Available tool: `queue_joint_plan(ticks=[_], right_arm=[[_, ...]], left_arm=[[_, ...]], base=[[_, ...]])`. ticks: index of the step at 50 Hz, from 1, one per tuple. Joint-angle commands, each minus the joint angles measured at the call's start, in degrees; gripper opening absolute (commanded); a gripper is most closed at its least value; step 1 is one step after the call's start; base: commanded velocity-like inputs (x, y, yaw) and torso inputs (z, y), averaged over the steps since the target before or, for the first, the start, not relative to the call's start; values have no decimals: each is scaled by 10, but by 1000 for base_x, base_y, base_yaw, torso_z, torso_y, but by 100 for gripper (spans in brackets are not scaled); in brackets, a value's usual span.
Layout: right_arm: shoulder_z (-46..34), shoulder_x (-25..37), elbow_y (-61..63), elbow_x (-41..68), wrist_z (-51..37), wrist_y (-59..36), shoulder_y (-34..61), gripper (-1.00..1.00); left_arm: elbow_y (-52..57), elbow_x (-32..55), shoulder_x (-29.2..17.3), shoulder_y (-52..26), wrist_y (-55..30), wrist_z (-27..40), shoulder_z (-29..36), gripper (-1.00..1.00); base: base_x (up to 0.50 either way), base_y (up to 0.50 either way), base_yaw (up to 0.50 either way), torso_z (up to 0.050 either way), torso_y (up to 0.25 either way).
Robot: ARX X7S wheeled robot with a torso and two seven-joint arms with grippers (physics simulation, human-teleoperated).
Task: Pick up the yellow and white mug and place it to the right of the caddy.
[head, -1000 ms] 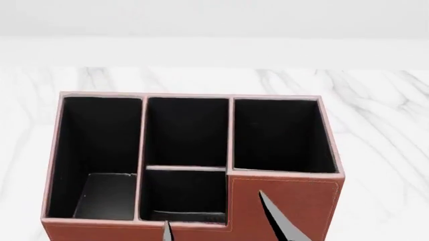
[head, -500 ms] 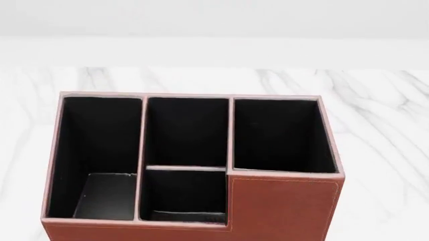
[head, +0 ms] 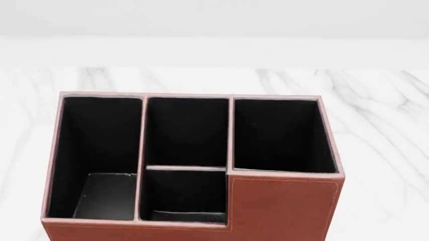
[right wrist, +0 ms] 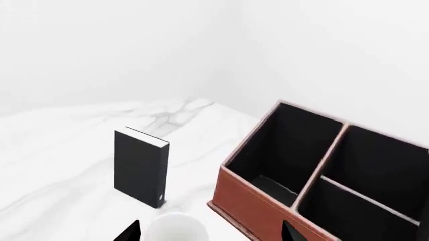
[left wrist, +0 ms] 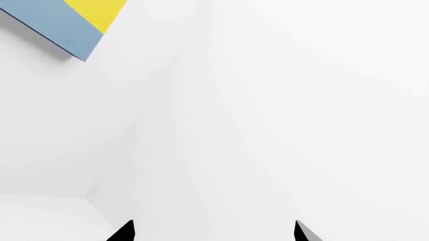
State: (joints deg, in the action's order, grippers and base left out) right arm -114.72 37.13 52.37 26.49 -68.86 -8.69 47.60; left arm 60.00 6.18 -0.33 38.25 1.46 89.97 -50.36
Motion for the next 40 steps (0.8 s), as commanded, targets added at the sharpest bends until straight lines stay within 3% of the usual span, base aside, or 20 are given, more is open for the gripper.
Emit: queue_joint_plan(ticks=[1,18,22,40], right_arm=[[-26,-21,-27,-2,27,8,-27,100],[-16,-10,-36,51,57,34,-22,100],[-31,-20,-96,9,57,66,-71,100],[-14,-8,-182,21,86,132,-93,100]], left_arm=[[0,10,0,6,6,0,-5,100],[0,39,2,24,21,0,-28,100],[0,32,2,20,18,0,-22,100],[0,14,0,11,10,0,-6,100]], base=[[0,0,0,0,0],[0,0,0,0,0],[0,0,0,0,0],[0,0,0,0,0]])
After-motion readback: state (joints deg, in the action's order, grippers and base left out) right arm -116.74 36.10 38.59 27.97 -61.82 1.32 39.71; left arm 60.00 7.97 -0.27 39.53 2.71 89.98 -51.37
